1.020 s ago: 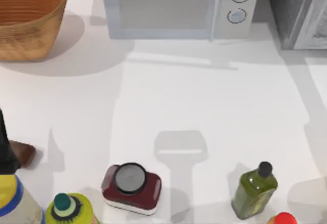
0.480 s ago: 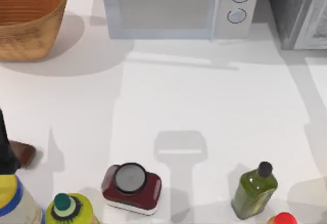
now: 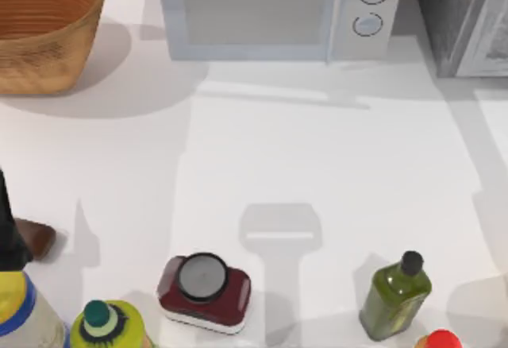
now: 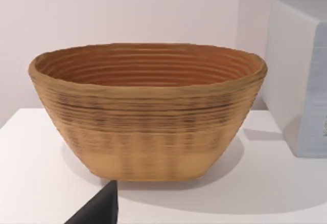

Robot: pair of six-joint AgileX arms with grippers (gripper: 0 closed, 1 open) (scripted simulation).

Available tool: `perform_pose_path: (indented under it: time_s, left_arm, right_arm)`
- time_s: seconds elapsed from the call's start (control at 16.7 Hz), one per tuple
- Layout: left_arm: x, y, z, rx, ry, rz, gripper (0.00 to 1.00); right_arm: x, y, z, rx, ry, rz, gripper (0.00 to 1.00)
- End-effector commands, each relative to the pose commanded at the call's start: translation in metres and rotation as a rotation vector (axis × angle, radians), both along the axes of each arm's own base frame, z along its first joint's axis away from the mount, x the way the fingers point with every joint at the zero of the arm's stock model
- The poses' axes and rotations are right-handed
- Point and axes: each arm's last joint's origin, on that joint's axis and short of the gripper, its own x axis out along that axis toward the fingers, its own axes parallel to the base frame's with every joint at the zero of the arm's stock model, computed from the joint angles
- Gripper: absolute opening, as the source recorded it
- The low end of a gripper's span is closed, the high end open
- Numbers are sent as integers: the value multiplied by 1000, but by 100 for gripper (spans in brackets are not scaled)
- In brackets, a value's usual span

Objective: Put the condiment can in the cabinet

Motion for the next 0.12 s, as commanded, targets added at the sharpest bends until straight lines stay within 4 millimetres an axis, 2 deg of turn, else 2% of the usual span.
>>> perform_pose_path:
  time_s: [0.12]
  left_arm:
    - [0,0,0,0,0,0,100]
  right_arm:
    - [0,0,0,0,0,0,100]
